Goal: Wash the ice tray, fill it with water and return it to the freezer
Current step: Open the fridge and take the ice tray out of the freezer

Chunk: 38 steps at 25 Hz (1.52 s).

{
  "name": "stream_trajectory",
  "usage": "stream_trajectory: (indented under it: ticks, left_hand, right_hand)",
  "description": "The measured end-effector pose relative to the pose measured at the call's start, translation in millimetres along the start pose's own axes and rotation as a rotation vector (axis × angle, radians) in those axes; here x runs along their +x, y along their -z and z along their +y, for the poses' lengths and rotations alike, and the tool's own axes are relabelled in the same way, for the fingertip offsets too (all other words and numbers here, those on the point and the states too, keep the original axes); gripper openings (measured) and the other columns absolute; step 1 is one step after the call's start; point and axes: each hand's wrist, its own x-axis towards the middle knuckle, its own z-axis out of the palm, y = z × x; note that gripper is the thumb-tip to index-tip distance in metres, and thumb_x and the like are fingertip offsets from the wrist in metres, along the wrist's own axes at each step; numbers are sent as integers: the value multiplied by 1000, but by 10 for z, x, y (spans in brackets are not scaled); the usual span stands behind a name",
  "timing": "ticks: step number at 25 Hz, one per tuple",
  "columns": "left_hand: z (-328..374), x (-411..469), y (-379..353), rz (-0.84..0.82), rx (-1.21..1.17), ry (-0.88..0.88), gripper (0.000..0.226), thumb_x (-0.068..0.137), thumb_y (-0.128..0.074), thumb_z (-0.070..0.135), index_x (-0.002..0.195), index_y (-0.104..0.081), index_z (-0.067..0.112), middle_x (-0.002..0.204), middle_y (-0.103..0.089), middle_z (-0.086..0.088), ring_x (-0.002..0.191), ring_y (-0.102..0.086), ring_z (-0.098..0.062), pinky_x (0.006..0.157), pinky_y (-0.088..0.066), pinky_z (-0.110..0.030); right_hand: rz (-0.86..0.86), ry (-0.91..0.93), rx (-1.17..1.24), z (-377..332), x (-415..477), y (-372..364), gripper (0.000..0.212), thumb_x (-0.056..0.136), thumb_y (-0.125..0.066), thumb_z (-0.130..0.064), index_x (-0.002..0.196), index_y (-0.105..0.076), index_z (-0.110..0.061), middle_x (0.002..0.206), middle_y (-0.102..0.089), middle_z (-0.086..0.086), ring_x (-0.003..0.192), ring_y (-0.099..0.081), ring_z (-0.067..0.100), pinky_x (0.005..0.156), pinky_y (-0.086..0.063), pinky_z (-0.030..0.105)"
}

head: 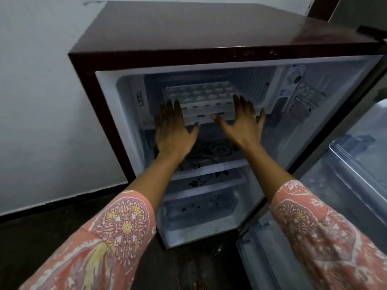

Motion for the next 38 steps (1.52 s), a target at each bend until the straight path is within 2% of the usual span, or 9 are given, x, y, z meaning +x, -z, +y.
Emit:
stream_trajectory:
  ticks: [5,10,14,18,23,28,30,32,38]
  left_hand:
    - [-33,465,-137,-42,-107,137,96,85,-46,61,148,6,11,157,4,-15,144,4,-31,116,2,-45]
    - [-115,648,-228,-38,-104,196,97,84,-45,63,148,3,8,155,-6,-22,142,-5,-38,114,-5,-45]
    - [-135,794,-297,60,-177,243,85,89,-42,56,147,-12,2,150,-26,-22,137,-25,-37,113,-19,-44]
    - [-124,770,-274,75,-219,262,75,95,-40,46,147,-11,1,152,-22,-19,139,-21,-33,114,-13,-38]
    - [-93,548,-201,77,-477,227,75,94,-48,38,148,-9,4,155,-15,-17,142,-14,-29,116,-13,-38]
    - [-59,38,-26,45,-690,211,72,95,-48,33,149,-6,9,157,-8,-12,143,-11,-24,117,-14,-38]
    - [-65,-157,37,26,-725,196,71,95,-48,31,149,-8,9,156,-10,-12,142,-15,-25,116,-17,-36]
    - [-71,-355,122,17,-740,172,69,94,-49,28,148,-12,7,155,-12,-13,141,-19,-25,114,-20,-33]
    - [-81,-972,379,-38,-792,133,67,94,-52,22,148,-15,7,154,-13,-15,140,-21,-26,112,-22,-33]
  right_hand:
    - [-149,-149,65,172,534,-111,93,78,-44,-73,149,-3,-29,158,-3,10,145,-1,30,115,5,47]
    - [-222,-185,71,273,727,-222,88,82,-42,-69,148,0,-30,157,-4,17,144,-2,33,116,2,47]
    - [-205,-189,100,291,750,-295,78,86,-35,-66,148,-4,-32,157,-7,12,145,-4,27,115,8,47]
    - [-180,-196,225,302,665,-256,72,91,-38,-58,149,-7,-28,157,-8,10,145,-6,22,116,9,42]
    - [-60,-205,377,284,290,-119,66,92,-46,-48,148,-18,-26,156,-13,10,144,-9,25,117,0,41]
    - [17,-224,435,213,-213,37,63,90,-46,-49,146,-23,-31,155,-16,9,142,-14,27,116,-2,45]
    - [19,-239,429,190,-408,103,67,84,-41,-54,145,-25,-31,155,-18,9,141,-18,27,114,-4,44]
    - [42,-245,406,180,-643,186,62,88,-44,-51,145,-27,-31,152,-23,8,139,-22,25,112,-4,41]
    - [102,-258,370,155,-1364,394,62,81,-34,-53,140,-36,-36,145,-33,2,131,-31,17,107,-7,34]
